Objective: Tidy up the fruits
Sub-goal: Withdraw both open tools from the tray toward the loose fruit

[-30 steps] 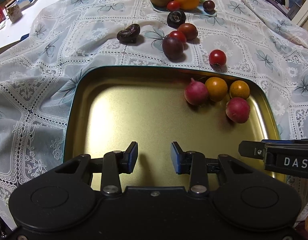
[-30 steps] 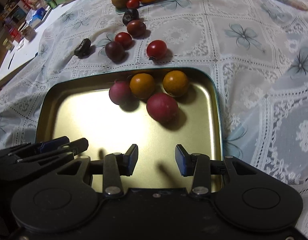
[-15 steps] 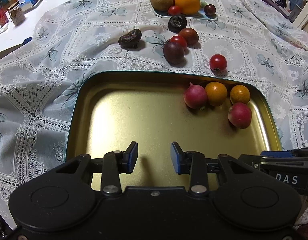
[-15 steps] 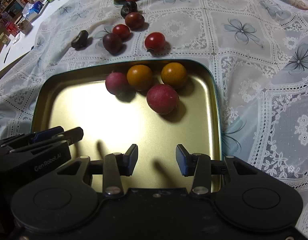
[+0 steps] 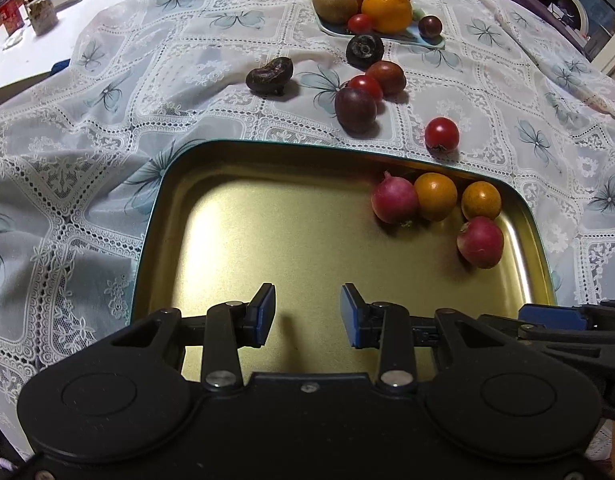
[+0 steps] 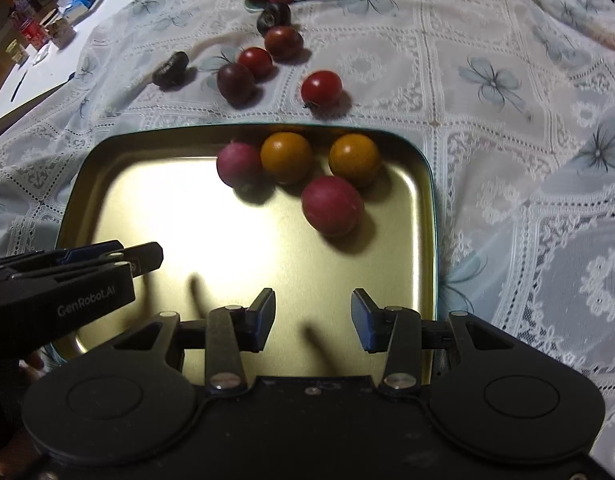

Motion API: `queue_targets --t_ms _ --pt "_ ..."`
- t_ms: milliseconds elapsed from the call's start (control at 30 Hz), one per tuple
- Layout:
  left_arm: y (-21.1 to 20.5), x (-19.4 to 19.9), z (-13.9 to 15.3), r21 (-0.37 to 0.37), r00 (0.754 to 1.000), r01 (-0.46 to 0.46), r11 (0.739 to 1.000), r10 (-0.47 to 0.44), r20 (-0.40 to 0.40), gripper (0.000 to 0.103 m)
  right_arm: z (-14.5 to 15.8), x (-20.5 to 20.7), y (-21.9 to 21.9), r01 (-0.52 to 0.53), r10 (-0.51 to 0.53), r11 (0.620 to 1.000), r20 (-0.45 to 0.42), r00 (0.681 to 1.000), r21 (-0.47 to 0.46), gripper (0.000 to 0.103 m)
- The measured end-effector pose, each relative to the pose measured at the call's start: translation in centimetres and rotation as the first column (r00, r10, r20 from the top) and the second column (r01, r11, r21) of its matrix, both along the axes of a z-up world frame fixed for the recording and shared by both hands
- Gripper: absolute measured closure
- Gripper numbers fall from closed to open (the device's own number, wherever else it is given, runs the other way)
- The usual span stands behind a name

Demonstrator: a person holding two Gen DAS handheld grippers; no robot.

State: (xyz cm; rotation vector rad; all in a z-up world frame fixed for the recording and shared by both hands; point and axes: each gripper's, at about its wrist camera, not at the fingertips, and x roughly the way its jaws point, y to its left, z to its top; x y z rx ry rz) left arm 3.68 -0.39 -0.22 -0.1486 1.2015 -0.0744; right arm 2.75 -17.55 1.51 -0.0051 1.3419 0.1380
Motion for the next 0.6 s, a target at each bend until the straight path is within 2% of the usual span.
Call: queue_targets --t_ms 300,400,600 --pt "0.5 0.2 0.2 0.008 1.000 -0.005 1.000 0.005 -0.001 0.059 -0.8 0.3 -0.5 0.040 -0.040 0.999 -0.054 0.998 -0.005 0.059" --pt "0.9 0.4 0.1 -0.004 1.000 0.000 1.000 0.000 -0.010 0.059 -0.8 0.3 -0.4 0.039 -0.039 0.999 -0.041 0.998 -0.016 0.059" --pt "1.3 1.1 0.4 0.038 1.000 0.001 0.999 -0.001 0.003 0.059 -0.9 0.5 -0.3 0.044 -0.045 0.999 -0.028 0.999 -0.031 0.059"
